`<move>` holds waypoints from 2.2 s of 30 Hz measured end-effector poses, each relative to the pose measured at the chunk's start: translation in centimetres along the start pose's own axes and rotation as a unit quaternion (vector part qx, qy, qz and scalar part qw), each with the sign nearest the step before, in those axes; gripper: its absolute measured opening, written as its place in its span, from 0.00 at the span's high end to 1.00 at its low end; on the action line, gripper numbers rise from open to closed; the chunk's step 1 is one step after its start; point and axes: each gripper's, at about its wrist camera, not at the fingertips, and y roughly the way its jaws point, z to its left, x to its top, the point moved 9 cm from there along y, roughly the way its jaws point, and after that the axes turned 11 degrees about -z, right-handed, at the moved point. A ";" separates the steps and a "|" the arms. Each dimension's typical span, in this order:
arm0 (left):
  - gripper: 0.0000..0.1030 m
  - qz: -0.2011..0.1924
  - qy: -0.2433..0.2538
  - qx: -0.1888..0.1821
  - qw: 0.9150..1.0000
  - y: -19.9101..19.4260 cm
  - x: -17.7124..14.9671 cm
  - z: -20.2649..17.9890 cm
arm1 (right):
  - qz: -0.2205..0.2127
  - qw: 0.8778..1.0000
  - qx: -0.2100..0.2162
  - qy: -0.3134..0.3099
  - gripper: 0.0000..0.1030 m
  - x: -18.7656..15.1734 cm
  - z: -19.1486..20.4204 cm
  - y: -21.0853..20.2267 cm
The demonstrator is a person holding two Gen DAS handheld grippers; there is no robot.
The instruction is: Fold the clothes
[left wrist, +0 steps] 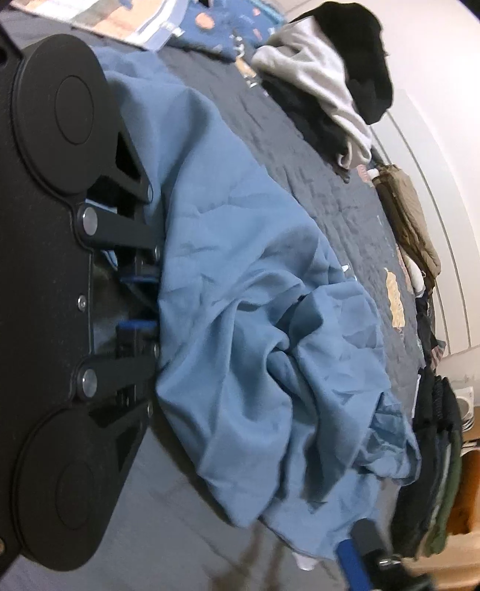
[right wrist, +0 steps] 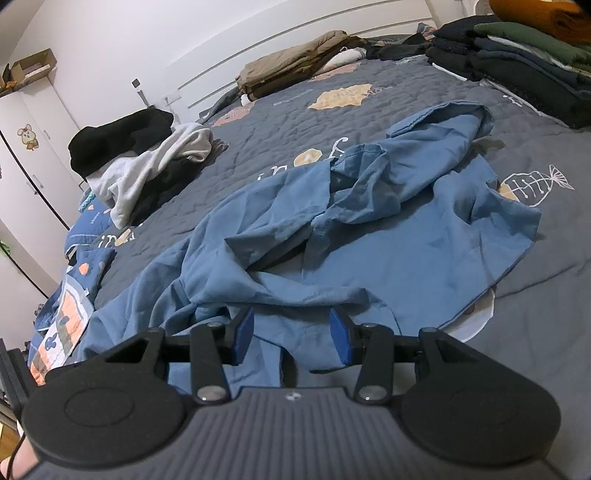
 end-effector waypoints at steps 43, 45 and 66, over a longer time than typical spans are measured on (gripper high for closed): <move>0.34 -0.052 -0.216 -0.086 0.971 -12.8 1.7 12.3 | 0.007 0.999 -0.051 0.007 0.57 0.1 -3.2 -0.2; 0.34 -0.045 -0.223 -0.090 0.970 -13.0 1.0 12.5 | 0.007 0.998 -0.056 0.011 0.57 0.0 -3.6 -0.3; 0.34 0.007 -0.168 -0.107 0.980 -9.5 -1.8 5.5 | -0.041 0.987 -0.150 0.049 0.57 3.4 -10.9 -4.2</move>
